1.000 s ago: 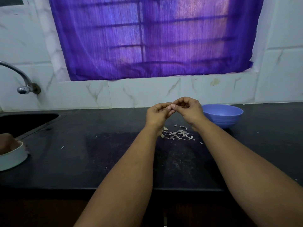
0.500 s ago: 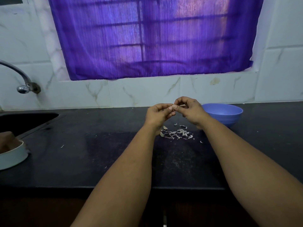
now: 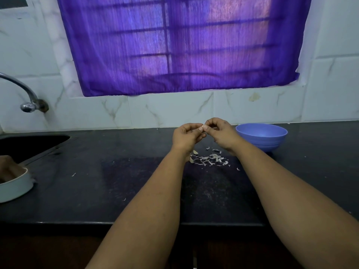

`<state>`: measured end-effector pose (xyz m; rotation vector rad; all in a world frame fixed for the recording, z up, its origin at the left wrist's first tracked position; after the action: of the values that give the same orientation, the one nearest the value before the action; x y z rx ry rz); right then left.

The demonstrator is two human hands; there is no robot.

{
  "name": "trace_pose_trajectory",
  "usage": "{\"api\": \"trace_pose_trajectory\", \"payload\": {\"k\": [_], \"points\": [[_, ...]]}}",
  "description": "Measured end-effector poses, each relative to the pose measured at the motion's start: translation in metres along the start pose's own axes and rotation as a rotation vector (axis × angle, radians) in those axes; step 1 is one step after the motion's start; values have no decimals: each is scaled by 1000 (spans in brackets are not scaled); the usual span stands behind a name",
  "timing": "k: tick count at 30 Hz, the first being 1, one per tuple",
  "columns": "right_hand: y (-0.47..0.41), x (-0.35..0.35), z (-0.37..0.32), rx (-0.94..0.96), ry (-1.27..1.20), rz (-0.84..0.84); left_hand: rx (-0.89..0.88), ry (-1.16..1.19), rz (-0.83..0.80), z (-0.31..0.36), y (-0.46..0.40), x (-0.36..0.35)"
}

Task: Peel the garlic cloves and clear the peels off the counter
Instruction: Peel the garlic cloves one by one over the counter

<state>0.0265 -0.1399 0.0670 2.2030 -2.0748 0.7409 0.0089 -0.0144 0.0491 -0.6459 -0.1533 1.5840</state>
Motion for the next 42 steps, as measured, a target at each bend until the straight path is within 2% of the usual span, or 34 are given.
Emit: {"api": "trace_pose_trajectory", "payload": {"k": [7, 14, 30, 42], "points": [[1, 5, 0, -55, -151, 39, -84, -116, -17, 2, -2, 0], [3, 14, -4, -30, 27, 195, -127, -203, -36, 2, -2, 1], [1, 13, 0, -88, 53, 171, -253, -479, -62, 2, -4, 1], [2, 5, -1, -138, -97, 57, -188, -207, -32, 1, -4, -1]]}}
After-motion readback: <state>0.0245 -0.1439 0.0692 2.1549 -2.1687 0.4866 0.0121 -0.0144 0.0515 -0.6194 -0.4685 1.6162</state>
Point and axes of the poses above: each hand's wrist, its own y-axis away from the middle knuckle, its own x-axis out of the back of the hand, z = x × y, the point moved 5 cm from there along -y, towards the middle knuckle, and after that the axes turned 11 degrees about -x, right-handed, at the moved point
